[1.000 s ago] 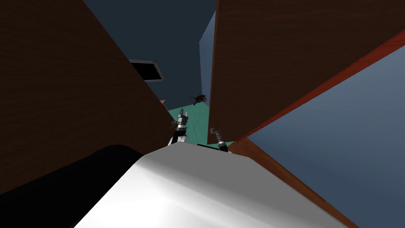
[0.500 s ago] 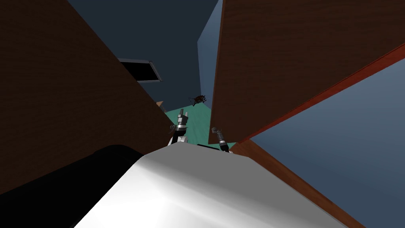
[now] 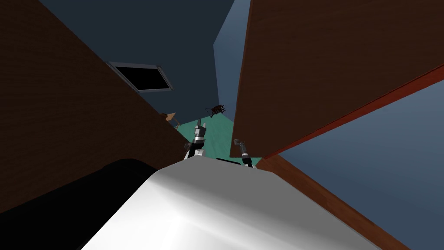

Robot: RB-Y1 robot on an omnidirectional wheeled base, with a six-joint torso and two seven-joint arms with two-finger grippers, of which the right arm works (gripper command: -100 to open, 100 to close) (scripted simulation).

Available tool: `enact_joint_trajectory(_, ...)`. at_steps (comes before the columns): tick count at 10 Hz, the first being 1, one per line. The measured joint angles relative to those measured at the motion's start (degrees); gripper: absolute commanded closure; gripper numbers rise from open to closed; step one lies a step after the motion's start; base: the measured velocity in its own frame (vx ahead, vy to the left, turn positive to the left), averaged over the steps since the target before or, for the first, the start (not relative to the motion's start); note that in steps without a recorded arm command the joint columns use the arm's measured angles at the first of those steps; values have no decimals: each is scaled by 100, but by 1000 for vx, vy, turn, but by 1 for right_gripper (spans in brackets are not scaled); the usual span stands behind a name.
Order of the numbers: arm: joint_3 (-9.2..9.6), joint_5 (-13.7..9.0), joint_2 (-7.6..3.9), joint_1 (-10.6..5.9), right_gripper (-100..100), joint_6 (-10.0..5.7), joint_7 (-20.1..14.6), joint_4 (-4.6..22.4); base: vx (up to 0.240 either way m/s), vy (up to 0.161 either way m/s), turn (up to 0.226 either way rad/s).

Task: Push the door open

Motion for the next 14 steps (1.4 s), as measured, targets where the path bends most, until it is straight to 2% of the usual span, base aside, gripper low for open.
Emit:
enact_joint_trajectory(3, -171, -84, 34, -69, 100, -10, 50, 34, 117, 55, -43)
enact_joint_trajectory(4, -186, -97, -12, -64, 100, -3, 78, 54, 192, 21, -68)
enact_joint_trajectory(5, -201, -114, -78, -16, 100, 92, 87, -26, 250, 19, -67)
enact_joint_trajectory(6, -245, -142, -128, -22, 100, 108, 102, 2, 267, 28, -106)
enact_joint_trajectory(7, -325, -182, -129, -87, 100, 34, 157, 126, 228, 50, -80)
enact_joint_trajectory(8, -365, -202, -103, -43, 100, 55, 211, 32, 203, 75, -65)
enact_joint_trajectory(9, -439, -242, -90, -130, 100, -7, 252, 145, 215, 111, -100)
enact_joint_trajectory(10, -525, -285, -43, -192, 100, -26, 296, 210, 200, 105, -90)
enact_joint_trajectory(11, -585, -312, 13, -143, 100, 24, 335, 111, 180, 123, -104)
enact_joint_trajectory(14, -807, -414, 187, -205, 100, -43, 427, 151, 58, 126, -72)
